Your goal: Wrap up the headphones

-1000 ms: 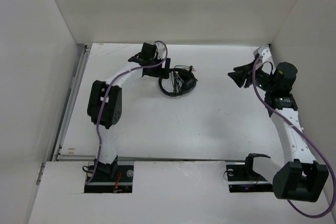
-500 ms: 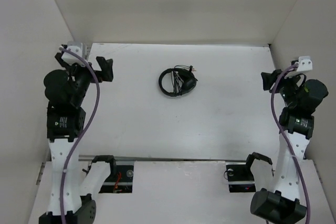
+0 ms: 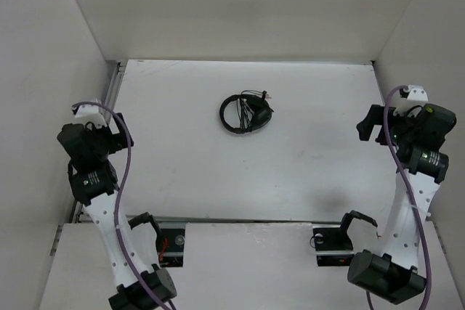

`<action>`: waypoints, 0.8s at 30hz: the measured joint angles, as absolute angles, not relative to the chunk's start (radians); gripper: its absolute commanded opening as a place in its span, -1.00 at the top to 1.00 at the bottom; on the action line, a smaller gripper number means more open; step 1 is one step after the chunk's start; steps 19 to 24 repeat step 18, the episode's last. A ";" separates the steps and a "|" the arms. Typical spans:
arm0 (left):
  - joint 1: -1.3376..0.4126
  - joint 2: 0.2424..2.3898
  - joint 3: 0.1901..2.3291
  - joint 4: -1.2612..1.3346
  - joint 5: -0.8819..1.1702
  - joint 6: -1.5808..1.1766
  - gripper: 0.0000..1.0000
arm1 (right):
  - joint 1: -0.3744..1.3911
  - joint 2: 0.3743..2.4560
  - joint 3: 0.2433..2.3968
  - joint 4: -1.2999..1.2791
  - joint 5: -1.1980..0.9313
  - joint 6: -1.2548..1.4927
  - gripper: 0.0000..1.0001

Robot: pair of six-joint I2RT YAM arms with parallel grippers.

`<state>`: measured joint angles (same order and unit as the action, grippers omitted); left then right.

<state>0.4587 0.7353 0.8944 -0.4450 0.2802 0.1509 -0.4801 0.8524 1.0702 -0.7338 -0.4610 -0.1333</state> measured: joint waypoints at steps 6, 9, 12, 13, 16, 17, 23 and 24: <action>0.603 0.685 0.898 -0.460 0.346 0.194 -1.00 | -0.492 0.892 1.242 -0.964 -0.398 -0.166 -1.00; 0.660 0.685 0.899 -0.476 0.381 0.203 -1.00 | -0.512 0.891 1.320 -1.020 -0.359 -0.207 -1.00; 0.713 0.684 0.899 -0.486 0.410 0.207 -1.00 | -0.553 0.849 1.310 -1.002 -0.307 -0.233 -1.00; 0.728 0.684 0.899 -0.487 0.417 0.207 -1.00 | -0.566 0.824 1.291 -0.978 -0.286 -0.239 -1.00; 0.773 0.675 0.899 -0.487 0.440 0.210 -1.00 | -0.579 0.731 1.191 -0.881 -0.229 -0.269 -1.00; 0.785 0.672 0.899 -0.487 0.447 0.210 -1.00 | -0.577 0.707 1.160 -0.858 -0.213 -0.280 -1.00; 0.792 0.672 0.899 -0.487 0.455 0.212 -1.00 | -0.574 0.688 1.133 -0.841 -0.196 -0.286 -1.00; 0.792 0.672 0.899 -0.487 0.455 0.212 -1.00 | -0.574 0.688 1.133 -0.841 -0.196 -0.286 -1.00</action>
